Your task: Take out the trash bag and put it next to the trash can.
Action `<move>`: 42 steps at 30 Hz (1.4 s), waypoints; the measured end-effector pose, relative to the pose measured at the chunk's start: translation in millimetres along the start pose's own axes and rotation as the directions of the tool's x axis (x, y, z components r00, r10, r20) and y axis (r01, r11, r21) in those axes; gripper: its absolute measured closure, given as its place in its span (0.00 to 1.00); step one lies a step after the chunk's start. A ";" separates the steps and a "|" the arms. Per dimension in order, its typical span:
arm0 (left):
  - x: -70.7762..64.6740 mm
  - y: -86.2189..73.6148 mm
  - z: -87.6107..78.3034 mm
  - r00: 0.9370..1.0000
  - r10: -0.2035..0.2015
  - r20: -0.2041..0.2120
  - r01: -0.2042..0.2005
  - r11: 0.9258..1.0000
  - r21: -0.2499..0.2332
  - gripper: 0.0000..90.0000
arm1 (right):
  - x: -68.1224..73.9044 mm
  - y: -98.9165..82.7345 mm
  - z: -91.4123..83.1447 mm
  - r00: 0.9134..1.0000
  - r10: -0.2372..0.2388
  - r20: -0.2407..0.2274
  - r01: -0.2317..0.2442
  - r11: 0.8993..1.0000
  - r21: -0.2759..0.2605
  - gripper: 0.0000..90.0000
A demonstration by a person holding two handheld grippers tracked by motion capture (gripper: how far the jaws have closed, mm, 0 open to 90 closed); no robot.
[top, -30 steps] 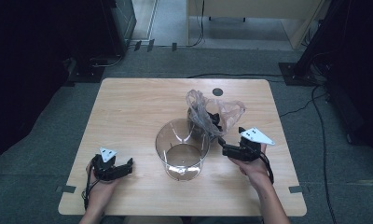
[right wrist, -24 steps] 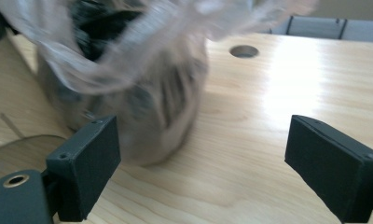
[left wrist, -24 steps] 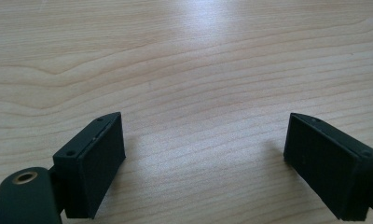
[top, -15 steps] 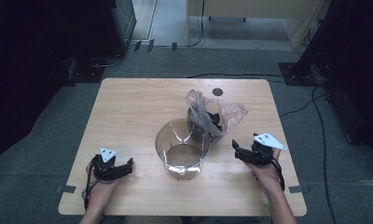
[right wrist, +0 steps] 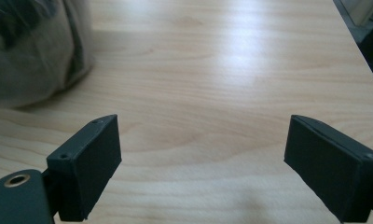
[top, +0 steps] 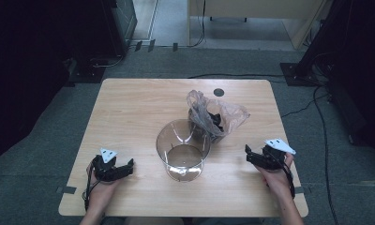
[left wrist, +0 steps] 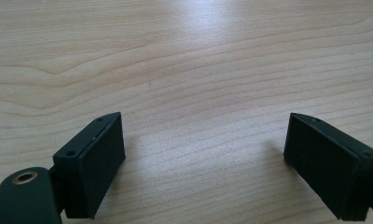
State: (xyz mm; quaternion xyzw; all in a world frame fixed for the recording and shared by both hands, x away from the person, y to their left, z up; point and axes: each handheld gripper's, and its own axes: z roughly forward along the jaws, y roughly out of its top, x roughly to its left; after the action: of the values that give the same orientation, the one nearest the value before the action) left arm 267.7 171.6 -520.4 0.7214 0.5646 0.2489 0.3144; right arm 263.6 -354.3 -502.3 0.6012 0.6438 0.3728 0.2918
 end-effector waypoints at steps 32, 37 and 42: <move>0.0 -0.2 -0.1 1.000 0.000 0.000 0.000 1.000 -0.001 0.13 | -21.6 -31.9 -7.1 0.996 0.001 0.088 -0.015 0.988 0.157 0.12; 0.0 -0.2 0.0 1.000 0.000 0.000 0.000 1.000 -0.001 0.13 | -24.0 -37.8 -16.0 0.997 -0.003 0.083 -0.010 0.988 0.157 0.12; 0.0 -0.2 0.0 1.000 0.000 0.000 0.000 1.000 -0.001 0.13 | -26.9 -41.4 -21.6 0.998 -0.016 0.066 0.006 0.987 0.158 0.12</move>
State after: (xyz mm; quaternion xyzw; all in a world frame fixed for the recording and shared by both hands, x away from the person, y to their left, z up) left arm 267.6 171.6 -520.5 0.7212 0.5645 0.2490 0.3148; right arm 225.6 -383.7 -526.7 0.6310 0.6645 0.2987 0.2665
